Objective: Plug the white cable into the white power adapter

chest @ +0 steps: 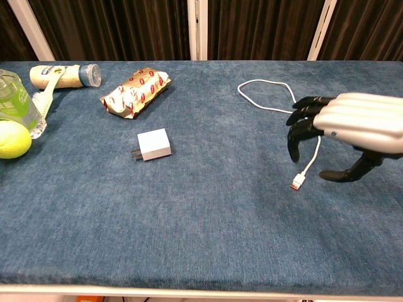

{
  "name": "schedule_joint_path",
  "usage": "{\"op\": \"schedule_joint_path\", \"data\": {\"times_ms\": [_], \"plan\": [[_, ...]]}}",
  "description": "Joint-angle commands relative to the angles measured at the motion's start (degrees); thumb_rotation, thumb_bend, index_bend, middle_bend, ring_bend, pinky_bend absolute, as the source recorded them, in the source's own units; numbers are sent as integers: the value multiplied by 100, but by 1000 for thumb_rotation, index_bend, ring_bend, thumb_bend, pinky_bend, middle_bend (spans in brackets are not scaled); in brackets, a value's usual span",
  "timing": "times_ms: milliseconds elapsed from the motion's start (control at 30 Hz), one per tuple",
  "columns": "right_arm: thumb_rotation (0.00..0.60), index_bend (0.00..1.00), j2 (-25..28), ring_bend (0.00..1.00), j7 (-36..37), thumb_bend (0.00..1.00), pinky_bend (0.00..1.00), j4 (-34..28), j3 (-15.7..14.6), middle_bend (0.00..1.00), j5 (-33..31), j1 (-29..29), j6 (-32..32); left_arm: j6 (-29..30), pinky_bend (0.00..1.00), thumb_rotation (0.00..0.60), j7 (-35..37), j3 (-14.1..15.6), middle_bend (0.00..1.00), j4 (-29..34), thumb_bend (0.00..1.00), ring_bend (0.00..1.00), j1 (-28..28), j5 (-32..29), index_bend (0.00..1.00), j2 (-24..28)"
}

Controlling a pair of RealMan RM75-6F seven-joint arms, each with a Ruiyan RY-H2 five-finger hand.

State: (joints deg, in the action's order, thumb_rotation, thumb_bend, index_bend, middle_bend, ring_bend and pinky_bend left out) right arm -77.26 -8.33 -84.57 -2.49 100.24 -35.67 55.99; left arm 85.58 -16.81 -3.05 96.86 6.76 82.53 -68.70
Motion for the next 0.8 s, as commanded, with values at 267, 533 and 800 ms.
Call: {"op": "schedule_joint_path", "data": {"times_ms": [267, 533, 800], "plan": [[600, 479, -711, 114, 207, 205, 35, 1183, -279, 330, 528, 44, 624, -11, 62, 600, -53, -9, 206, 58, 143, 138, 1, 5, 206, 33], [600, 492, -928, 114, 222, 205, 16, 1571, -335, 338, 605, 51, 834, -52, 62, 600, -80, -25, 203, 76, 143, 138, 21, -12, 205, 26], [600, 492, -1029, 114, 282, 225, 7, 1697, -321, 338, 496, 40, 855, -84, 62, 600, -71, -35, 202, 76, 144, 138, 33, -29, 204, 36]]}}
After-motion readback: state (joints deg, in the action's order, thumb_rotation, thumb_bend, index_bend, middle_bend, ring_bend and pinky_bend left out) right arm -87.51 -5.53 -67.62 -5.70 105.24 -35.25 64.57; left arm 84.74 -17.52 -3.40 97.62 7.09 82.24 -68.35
